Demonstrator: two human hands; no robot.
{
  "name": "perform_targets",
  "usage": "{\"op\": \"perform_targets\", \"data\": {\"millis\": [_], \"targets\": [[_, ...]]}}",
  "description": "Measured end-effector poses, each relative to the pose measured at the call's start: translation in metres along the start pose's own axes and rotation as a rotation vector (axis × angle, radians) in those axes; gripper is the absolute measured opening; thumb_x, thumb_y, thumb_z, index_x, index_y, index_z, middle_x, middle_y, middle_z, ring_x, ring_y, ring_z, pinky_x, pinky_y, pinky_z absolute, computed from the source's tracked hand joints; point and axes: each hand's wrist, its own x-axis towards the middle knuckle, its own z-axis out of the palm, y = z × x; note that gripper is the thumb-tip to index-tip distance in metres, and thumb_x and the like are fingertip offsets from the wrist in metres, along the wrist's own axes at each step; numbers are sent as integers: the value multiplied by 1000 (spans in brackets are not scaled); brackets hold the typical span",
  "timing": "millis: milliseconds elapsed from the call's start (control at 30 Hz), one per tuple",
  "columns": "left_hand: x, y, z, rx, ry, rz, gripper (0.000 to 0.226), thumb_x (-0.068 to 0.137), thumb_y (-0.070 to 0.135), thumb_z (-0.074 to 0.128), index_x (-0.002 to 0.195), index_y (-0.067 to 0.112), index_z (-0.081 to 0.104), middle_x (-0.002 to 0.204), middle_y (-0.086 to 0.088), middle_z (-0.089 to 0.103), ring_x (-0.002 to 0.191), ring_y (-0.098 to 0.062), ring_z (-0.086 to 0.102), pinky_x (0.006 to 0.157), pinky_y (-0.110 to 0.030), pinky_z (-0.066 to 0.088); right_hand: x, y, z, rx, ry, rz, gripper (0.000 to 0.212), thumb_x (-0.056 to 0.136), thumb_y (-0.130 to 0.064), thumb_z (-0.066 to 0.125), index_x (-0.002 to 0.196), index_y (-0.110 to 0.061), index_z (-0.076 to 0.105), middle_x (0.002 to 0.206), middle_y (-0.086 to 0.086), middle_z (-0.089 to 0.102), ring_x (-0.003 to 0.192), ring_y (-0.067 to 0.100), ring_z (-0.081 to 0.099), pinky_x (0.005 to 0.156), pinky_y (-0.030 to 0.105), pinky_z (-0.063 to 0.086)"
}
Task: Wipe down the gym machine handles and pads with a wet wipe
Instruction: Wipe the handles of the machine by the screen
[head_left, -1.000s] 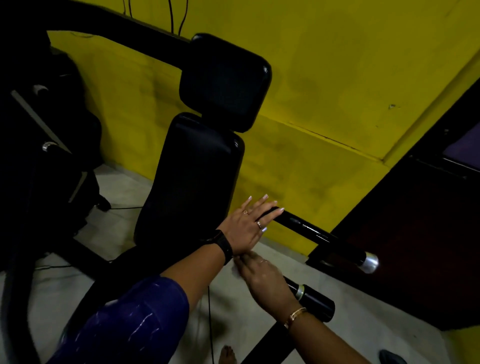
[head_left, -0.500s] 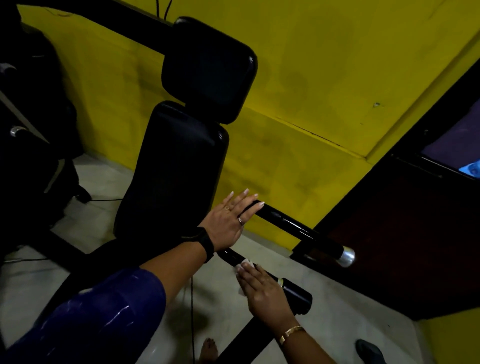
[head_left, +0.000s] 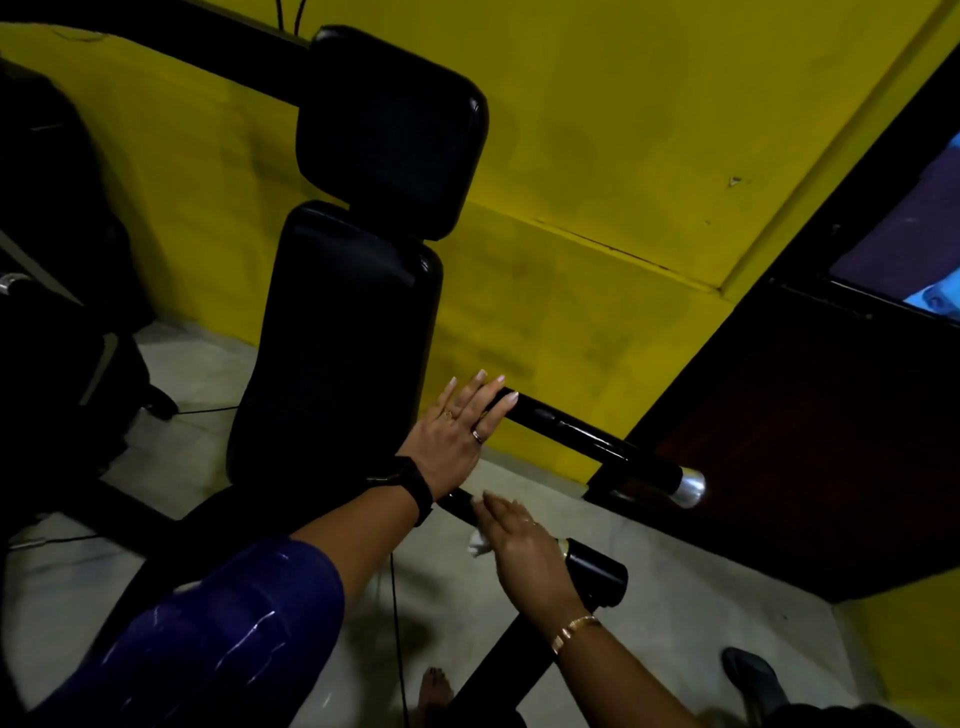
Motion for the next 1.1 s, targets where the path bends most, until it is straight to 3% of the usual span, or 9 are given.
{"op": "perform_targets", "data": {"millis": [67, 133, 267, 433, 533, 667, 733, 900, 1100], "targets": [[-1, 2, 3, -7, 22, -24, 83, 84, 5, 37, 156, 15, -3, 155, -10, 22, 151, -26, -6, 119, -45, 12, -7, 5, -12, 9, -38, 111, 67, 38, -1, 86, 102, -18, 76, 97, 3, 75, 80, 19, 72, 76, 30, 57], [-1, 4, 5, -19, 41, -45, 82, 85, 2, 36, 156, 16, -3, 154, -10, 23, 151, -25, -8, 119, -44, 13, -1, 10, -29, 1, -89, 231, 46, 53, 0, 77, 92, -22, 75, 87, 2, 74, 74, 17, 70, 84, 30, 57], [-1, 6, 10, -69, 53, -79, 85, 84, -2, 37, 156, 20, -2, 154, -8, 24, 151, -23, -4, 116, -45, 23, 20, 26, -54, 192, -157, 601, 47, 84, 0, 48, 122, -22, 65, 111, 9, 69, 101, 27, 64, 72, 26, 45], [0, 8, 9, -78, 67, -93, 89, 82, -3, 41, 156, 19, -3, 154, -8, 23, 151, -23, -6, 118, -45, 20, 17, 27, -38, 212, -223, 424, 82, 80, 9, 45, 148, -34, 32, 126, -1, 63, 108, 25, 62, 80, 29, 47], [0, 7, 11, -67, 62, -89, 89, 82, -2, 41, 156, 18, -3, 154, -9, 22, 151, -27, 0, 118, -45, 17, -5, 12, -15, 113, -262, 328, 71, 75, 7, 53, 142, -17, 43, 118, 8, 64, 103, 30, 62, 90, 33, 47], [-2, 10, 12, -73, 48, -99, 89, 82, -1, 40, 156, 19, -4, 154, -8, 23, 151, -27, 0, 119, -44, 15, -16, 4, 3, 30, -137, 344, 62, 46, 0, 76, 107, -9, 68, 87, 5, 69, 79, 24, 67, 76, 33, 56], [-2, 10, 11, -84, 44, -109, 89, 81, 2, 39, 156, 21, -4, 154, -7, 24, 151, -25, -4, 119, -44, 13, -14, 4, -3, 132, -154, 347, 53, 53, 3, 67, 104, -12, 66, 91, 3, 67, 83, 24, 65, 80, 30, 51], [1, 7, 10, -77, 28, -103, 90, 79, 4, 38, 156, 23, -6, 153, -6, 26, 151, -24, -7, 118, -43, 12, -5, 7, -15, 153, -236, 322, 68, 80, 10, 42, 142, -18, 41, 134, 3, 53, 118, 25, 50, 97, 30, 37], [1, 10, 10, -85, 30, -120, 94, 78, 1, 44, 156, 23, -5, 158, -4, 14, 151, -25, -6, 119, -45, 12, 3, 7, -27, 113, -335, 393, 50, 87, 3, 43, 122, -29, 57, 116, 2, 62, 108, 23, 57, 84, 30, 45]]}}
